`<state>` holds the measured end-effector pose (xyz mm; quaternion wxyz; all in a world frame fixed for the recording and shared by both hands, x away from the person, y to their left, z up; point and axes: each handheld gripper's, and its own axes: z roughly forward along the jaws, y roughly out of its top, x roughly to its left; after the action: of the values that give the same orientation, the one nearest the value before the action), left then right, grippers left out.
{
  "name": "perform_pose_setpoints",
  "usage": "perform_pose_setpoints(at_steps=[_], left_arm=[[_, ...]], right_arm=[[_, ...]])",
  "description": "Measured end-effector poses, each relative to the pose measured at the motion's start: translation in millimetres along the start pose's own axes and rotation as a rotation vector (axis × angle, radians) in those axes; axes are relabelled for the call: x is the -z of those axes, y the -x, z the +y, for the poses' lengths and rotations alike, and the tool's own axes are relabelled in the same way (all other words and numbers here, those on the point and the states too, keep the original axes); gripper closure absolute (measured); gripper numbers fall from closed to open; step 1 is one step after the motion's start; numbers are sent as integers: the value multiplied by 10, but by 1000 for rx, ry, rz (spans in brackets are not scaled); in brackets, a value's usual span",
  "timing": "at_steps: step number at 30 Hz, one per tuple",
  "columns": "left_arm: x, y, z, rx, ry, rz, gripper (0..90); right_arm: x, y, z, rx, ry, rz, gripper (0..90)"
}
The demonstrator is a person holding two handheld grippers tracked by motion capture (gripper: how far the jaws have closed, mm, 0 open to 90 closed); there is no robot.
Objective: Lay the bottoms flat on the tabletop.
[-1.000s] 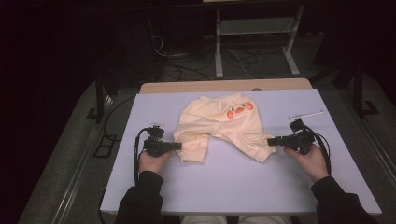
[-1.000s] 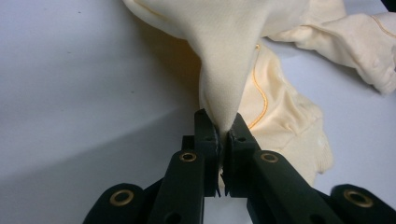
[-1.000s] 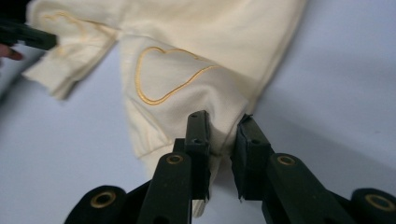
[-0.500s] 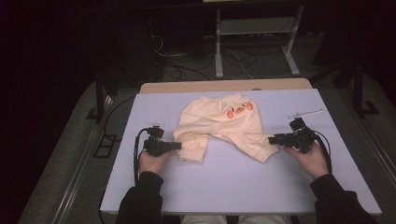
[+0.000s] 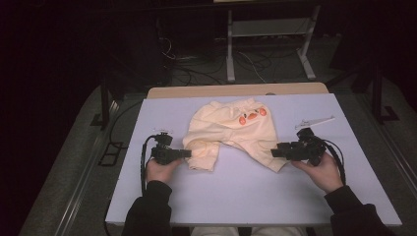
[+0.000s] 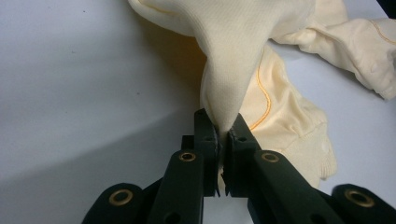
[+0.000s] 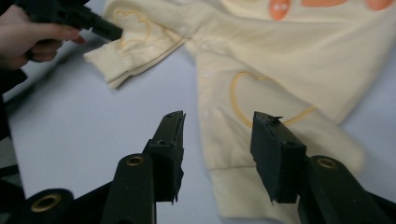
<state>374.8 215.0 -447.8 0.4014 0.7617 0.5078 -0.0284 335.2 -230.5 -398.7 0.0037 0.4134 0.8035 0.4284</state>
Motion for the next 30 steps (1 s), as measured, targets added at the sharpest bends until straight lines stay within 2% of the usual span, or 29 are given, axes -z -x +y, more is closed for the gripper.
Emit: perform_pose_setpoints(at_steps=[2, 5, 10, 14, 19, 21, 23, 27, 30], left_arm=[[-3, -6, -1, 3, 0, -3, 841], [-4, -9, -3, 6, 0, -4, 839], [-3, -8, -6, 5, 1, 0, 829], [9, -3, -6, 8, 5, 25, 756], [136, 74, 8, 12, 70, 38, 643], [203, 145, 16, -12, 98, 46, 596], [253, 221, 17, -31, 121, 37, 549], [266, 382, 20, -89, 125, 33, 499], [239, 492, 37, -126, 124, 71, 472]], right_arm=[[-78, -14, -20, 11, -23, 32, 552], [-191, -40, -42, 34, -73, 27, 564], [-355, -20, -76, 58, -148, -26, 554], [-463, 55, -121, 67, -198, -81, 526], [-455, 79, -134, 68, -189, -87, 624], [-452, 88, -131, 65, -189, -87, 671], [-449, 97, -130, 61, -187, -87, 703], [-433, 114, -124, 45, -182, -77, 746], [-430, 128, -123, 32, -181, -67, 748]])
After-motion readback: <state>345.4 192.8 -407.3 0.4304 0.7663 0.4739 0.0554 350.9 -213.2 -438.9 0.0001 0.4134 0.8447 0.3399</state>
